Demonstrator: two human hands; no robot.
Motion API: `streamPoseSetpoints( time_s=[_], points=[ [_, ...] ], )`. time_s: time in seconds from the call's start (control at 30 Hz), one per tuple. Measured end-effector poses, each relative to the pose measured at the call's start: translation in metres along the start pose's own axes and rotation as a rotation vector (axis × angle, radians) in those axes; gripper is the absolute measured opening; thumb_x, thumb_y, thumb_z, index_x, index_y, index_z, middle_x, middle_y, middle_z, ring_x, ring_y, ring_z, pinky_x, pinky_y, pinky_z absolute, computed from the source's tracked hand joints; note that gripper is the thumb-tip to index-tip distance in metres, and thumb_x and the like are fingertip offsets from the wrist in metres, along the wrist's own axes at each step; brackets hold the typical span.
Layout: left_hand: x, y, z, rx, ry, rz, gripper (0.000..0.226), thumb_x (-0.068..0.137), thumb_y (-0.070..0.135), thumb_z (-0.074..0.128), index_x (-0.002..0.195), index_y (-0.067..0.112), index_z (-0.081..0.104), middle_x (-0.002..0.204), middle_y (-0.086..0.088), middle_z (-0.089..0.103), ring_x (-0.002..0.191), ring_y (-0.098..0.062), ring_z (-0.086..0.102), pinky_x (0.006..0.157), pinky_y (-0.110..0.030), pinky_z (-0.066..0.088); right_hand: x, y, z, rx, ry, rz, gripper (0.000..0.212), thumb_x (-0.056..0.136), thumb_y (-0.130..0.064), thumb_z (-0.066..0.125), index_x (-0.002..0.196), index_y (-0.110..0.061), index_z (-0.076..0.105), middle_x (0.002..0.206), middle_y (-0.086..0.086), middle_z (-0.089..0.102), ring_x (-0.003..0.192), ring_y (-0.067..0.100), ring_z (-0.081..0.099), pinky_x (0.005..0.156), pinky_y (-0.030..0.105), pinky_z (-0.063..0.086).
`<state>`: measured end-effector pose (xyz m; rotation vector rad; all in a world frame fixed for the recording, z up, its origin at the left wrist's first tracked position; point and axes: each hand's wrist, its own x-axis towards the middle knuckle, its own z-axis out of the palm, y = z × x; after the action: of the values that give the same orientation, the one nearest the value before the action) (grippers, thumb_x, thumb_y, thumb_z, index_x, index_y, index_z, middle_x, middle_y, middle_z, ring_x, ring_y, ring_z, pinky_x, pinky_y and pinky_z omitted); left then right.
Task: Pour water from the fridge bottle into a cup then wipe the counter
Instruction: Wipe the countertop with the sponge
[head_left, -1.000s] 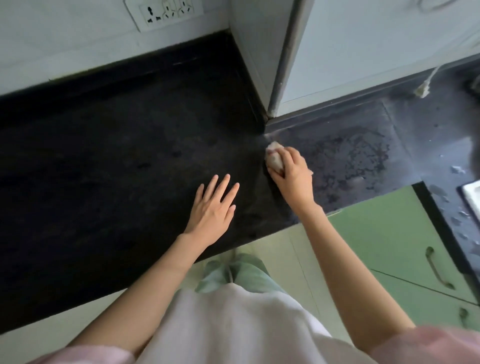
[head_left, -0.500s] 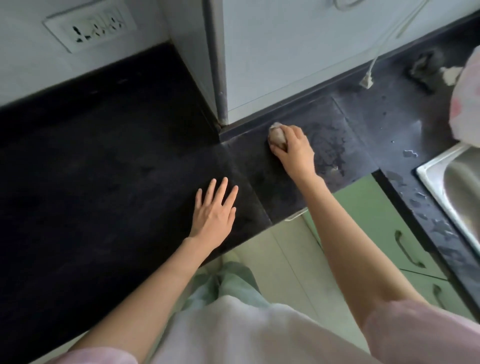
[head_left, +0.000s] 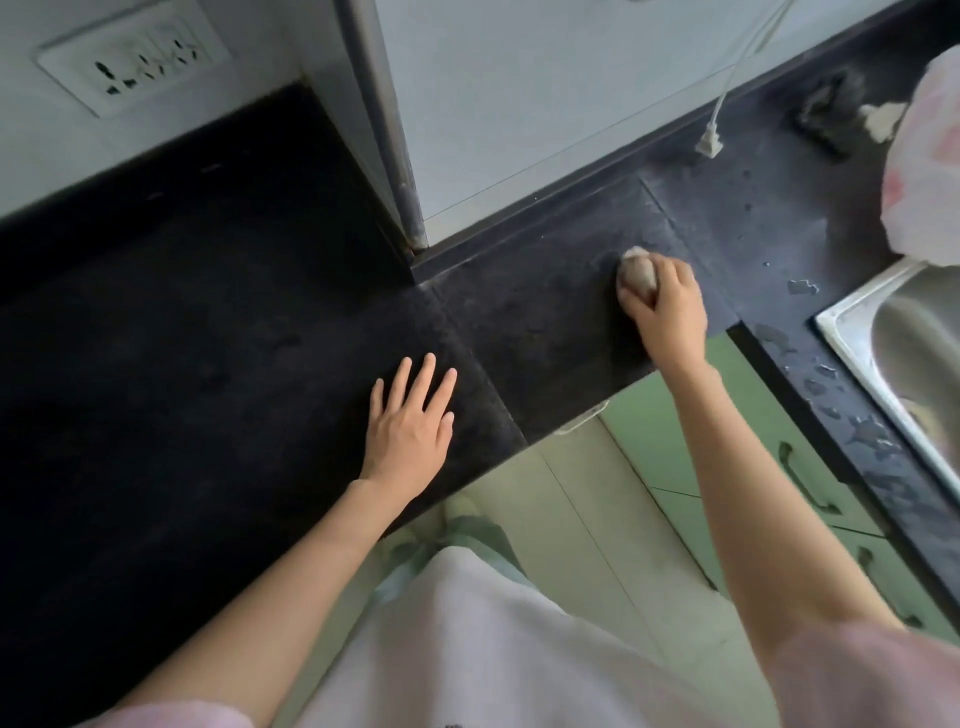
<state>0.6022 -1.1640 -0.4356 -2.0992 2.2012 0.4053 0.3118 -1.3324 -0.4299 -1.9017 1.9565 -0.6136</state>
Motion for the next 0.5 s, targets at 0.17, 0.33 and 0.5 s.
streamPoseSetpoints(
  time_s=[0.17,0.33,0.5],
  points=[
    [0.000,-0.002,0.001,-0.008,0.016,0.014,0.053,0.096,0.030,0.048,0.146,0.020,0.038,0.154,-0.010,0.033,0.142,-0.035,0.028,0.108,-0.058,0.032,0.009,-0.066,0.042,0.032,-0.110,-0.236,0.046,0.081,-0.025,0.067,0.125,-0.017,0.056,0.125,0.010,0.055,0.111,0.031,0.052,0.092,0.037,0.043],
    [0.000,-0.002,0.003,-0.010,0.028,0.012,0.052,0.096,0.031,0.048,0.146,0.020,0.039,0.154,-0.010,0.033,0.142,-0.035,0.029,0.108,-0.058,0.032,-0.086,-0.059,0.043,0.064,-0.225,-0.428,0.052,0.077,-0.015,0.071,0.126,-0.009,0.056,0.129,0.011,0.053,0.116,0.029,0.052,0.098,0.033,0.040],
    [0.000,-0.003,0.003,-0.008,0.033,0.015,0.052,0.096,0.031,0.048,0.146,0.020,0.039,0.154,-0.010,0.033,0.141,-0.035,0.030,0.107,-0.058,0.032,-0.060,0.008,0.000,0.006,-0.099,-0.268,0.043,0.081,-0.019,0.072,0.121,-0.010,0.058,0.127,0.012,0.056,0.114,0.030,0.052,0.096,0.039,0.044]
  ],
)
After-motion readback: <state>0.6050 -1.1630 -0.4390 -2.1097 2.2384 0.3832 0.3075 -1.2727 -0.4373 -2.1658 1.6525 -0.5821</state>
